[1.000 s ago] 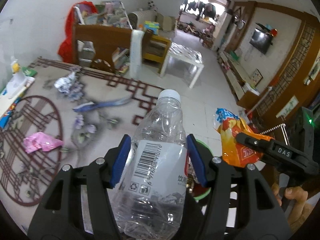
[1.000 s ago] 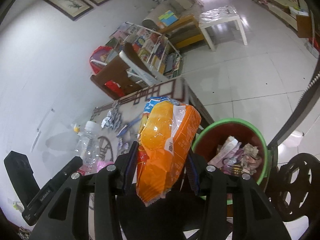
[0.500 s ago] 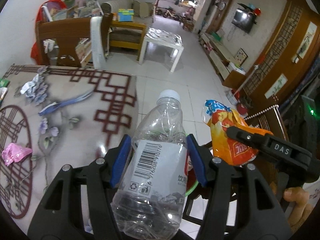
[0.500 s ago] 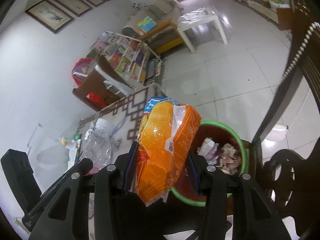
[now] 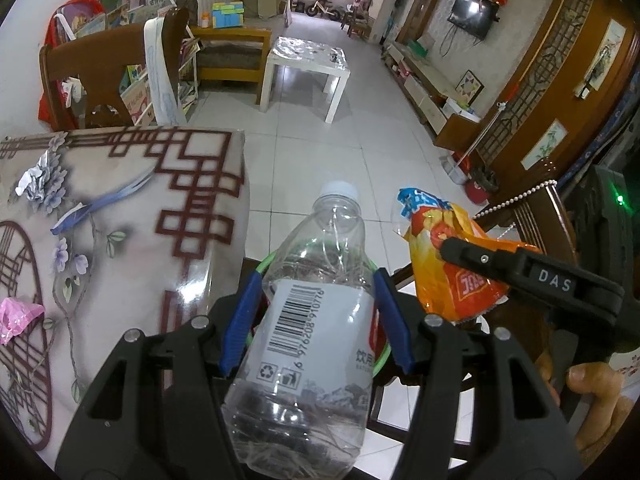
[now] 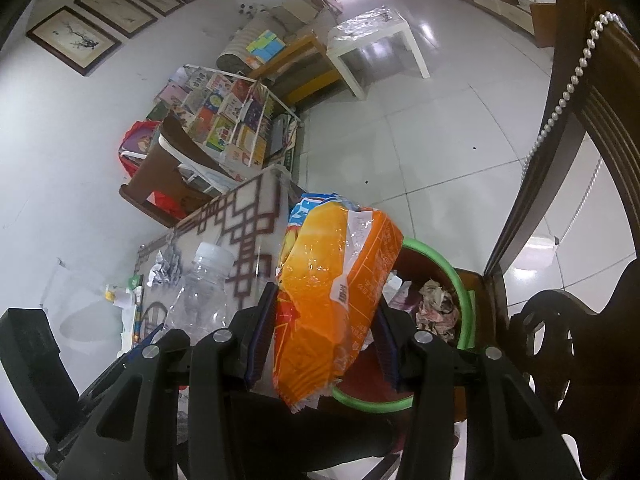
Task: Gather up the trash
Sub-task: 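Open both tools to drop the bottle and snack bag into the bin, then move both tools back over the table toward the pink wrapper and foil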
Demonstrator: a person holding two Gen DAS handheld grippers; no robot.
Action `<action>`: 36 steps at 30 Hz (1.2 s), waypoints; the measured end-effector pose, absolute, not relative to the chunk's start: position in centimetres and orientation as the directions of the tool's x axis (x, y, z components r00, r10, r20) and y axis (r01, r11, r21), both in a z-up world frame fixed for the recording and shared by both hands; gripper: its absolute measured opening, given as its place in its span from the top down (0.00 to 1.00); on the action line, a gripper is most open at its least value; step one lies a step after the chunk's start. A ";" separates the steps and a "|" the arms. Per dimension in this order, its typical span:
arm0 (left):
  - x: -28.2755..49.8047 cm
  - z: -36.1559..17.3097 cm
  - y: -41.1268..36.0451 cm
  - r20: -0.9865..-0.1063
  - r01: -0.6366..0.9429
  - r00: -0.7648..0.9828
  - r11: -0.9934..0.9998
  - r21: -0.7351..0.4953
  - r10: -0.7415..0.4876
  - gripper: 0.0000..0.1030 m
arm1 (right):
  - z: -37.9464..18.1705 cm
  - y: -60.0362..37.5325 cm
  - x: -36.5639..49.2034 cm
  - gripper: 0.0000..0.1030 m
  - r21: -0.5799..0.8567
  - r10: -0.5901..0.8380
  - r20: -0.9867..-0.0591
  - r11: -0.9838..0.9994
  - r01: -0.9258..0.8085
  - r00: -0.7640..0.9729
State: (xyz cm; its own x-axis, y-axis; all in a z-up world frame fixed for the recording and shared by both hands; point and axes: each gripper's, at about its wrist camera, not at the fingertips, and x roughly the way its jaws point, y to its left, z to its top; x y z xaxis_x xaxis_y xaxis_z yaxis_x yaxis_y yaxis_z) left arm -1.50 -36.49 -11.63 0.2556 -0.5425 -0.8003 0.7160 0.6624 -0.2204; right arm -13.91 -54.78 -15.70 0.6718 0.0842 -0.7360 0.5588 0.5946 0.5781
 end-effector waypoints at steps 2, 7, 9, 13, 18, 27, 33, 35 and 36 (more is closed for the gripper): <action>-1.4 -11.8 -36.5 -0.803 0.716 0.253 0.663 -0.220 -0.539 0.46 | -15.8 -54.8 -13.9 0.56 0.575 0.084 -0.741 0.594 0.563 0.667; -1.3 -12.0 -36.2 -0.804 0.709 0.257 0.670 -0.220 -0.536 0.31 | -16.5 -55.0 -13.9 0.44 0.575 0.093 -0.755 0.571 0.586 0.649; -1.1 -11.9 -36.0 -0.802 0.706 0.259 0.672 -0.223 -0.538 0.29 | -16.7 -55.0 -13.9 0.43 0.573 0.095 -0.759 0.566 0.592 0.644; -0.6 -11.4 -35.0 -0.792 0.693 0.272 0.682 -0.232 -0.546 0.28 | -16.5 -54.8 -13.8 0.36 0.572 0.095 -0.761 0.565 0.595 0.641; 1.1 -10.7 -31.6 -0.773 0.693 0.353 0.702 -0.163 -0.528 0.18 | -16.6 -54.4 -13.2 0.35 0.573 0.109 -0.763 0.570 0.589 0.637; 10.3 -15.1 -15.9 -0.838 0.482 0.505 0.873 0.075 -0.207 0.15 | -16.9 -52.4 -10.4 0.32 0.563 0.152 -0.773 0.611 0.556 0.616; 13.7 -18.5 -8.1 -0.866 0.453 0.496 0.870 0.193 -0.066 0.15 | -16.9 -50.6 -7.5 0.31 0.545 0.177 -0.789 0.643 0.538 0.588; 14.8 -20.2 -7.4 -0.885 0.523 0.465 0.812 0.258 -0.018 0.14 | -16.8 -50.0 -6.6 0.31 0.537 0.181 -0.794 0.657 0.530 0.580; 15.0 -20.8 -7.4 -0.883 0.557 0.469 0.779 0.288 -0.009 0.14 | -16.7 -49.6 -6.1 0.31 0.533 0.184 -0.797 0.664 0.525 0.576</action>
State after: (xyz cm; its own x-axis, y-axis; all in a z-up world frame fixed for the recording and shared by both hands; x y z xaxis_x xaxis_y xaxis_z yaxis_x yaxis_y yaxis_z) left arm 15.00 -7.42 -20.78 0.4689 -0.0093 -0.8832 0.5574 0.7788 0.2878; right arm -6.06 -49.58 -16.66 0.5759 0.1839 -0.7966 0.5245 0.6643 0.5326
